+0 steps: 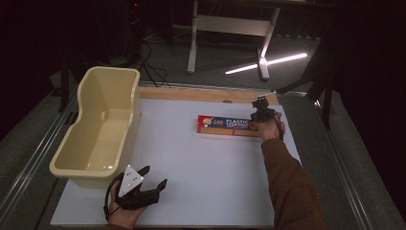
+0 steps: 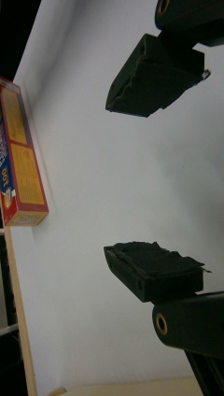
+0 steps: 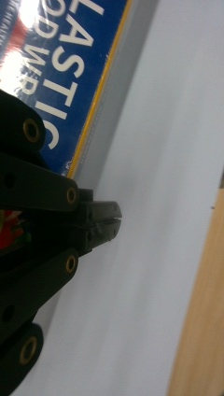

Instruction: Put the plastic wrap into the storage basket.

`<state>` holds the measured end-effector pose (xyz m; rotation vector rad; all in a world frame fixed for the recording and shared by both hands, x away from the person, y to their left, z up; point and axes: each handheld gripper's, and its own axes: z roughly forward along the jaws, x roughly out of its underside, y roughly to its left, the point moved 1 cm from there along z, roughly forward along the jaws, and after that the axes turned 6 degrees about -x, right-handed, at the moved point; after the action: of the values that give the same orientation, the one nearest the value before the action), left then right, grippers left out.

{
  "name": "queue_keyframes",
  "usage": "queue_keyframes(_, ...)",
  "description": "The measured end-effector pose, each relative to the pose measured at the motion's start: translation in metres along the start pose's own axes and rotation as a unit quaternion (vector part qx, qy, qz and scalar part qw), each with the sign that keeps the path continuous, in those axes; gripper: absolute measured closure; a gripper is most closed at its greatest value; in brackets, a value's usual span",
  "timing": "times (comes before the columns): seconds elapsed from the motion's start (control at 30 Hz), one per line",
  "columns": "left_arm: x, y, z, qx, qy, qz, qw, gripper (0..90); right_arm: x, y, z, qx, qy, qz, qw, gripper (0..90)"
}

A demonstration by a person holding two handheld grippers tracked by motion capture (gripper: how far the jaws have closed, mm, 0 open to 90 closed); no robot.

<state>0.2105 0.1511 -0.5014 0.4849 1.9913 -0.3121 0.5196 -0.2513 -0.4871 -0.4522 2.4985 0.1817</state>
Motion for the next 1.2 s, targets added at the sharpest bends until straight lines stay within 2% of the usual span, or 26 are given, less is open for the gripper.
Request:
queue_keyframes(0.1,0.000,0.000,0.000,0.000,-0.001,0.000,1.0000,26.3,0.006,-0.001,-0.006,-0.013,0.010,0.017,0.9997,90.0)
queue_keyframes(0.17,0.000,0.000,0.001,0.000,0.001,-0.001,1.0000,26.3,0.011,-0.001,-0.010,-0.018,0.009,0.016,0.9997,90.0)
queue_keyframes(0.23,0.000,-0.001,0.002,0.001,0.002,0.000,1.0000,26.3,0.018,-0.002,-0.015,-0.035,0.009,0.031,0.9989,90.0)
queue_keyframes(0.33,-0.001,-0.003,0.003,0.002,0.002,0.006,1.0000,26.3,0.026,-0.003,-0.020,-0.050,0.008,0.036,0.9981,90.0)
queue_keyframes(0.4,-0.001,-0.004,0.005,0.003,0.004,0.006,1.0000,26.3,0.037,-0.003,-0.026,-0.070,0.004,0.043,0.9966,90.0)
queue_keyframes(0.67,-0.002,-0.005,0.006,0.004,0.003,0.010,0.9999,26.3,0.060,0.005,-0.044,-0.108,0.018,0.023,0.9938,90.0)
queue_keyframes(0.8,-0.002,-0.006,0.006,0.004,0.003,0.010,0.9999,26.4,0.069,0.008,-0.049,-0.122,0.020,-0.009,0.9922,90.0)
queue_keyframes(0.83,-0.002,-0.006,0.007,0.005,0.003,0.012,0.9999,26.4,0.069,0.008,-0.049,-0.120,0.020,-0.018,0.9924,89.8)
queue_keyframes(0.93,-0.003,-0.006,0.007,0.005,0.002,0.013,0.9999,26.4,0.069,0.007,-0.050,-0.109,0.003,-0.056,0.9925,83.6)
queue_keyframes(0.97,-0.003,-0.006,0.007,0.006,0.002,0.012,0.9999,26.3,0.068,0.008,-0.052,-0.115,-0.005,-0.062,0.9914,82.7)
queue_keyframes(1.0,-0.003,-0.005,0.007,0.006,0.003,0.012,0.9999,26.4,0.067,0.009,-0.053,-0.123,-0.012,-0.075,0.9895,81.3)
queue_keyframes(1.1,-0.003,-0.005,0.007,0.006,0.003,0.012,0.9999,26.3,0.065,0.013,-0.057,-0.123,-0.015,-0.115,0.9856,73.0)
queue_keyframes(1.13,-0.003,-0.005,0.007,0.006,0.003,0.012,0.9999,26.3,0.065,0.013,-0.057,-0.123,-0.015,-0.115,0.9856,73.0)
queue_keyframes(1.17,-0.003,-0.006,0.006,0.006,0.001,0.012,0.9999,26.3,0.063,0.014,-0.058,-0.133,-0.019,-0.122,0.9834,69.9)
queue_keyframes(1.2,-0.003,-0.006,0.006,0.006,0.001,0.012,0.9999,26.3,0.060,0.019,-0.060,-0.159,-0.017,-0.148,0.9760,59.9)
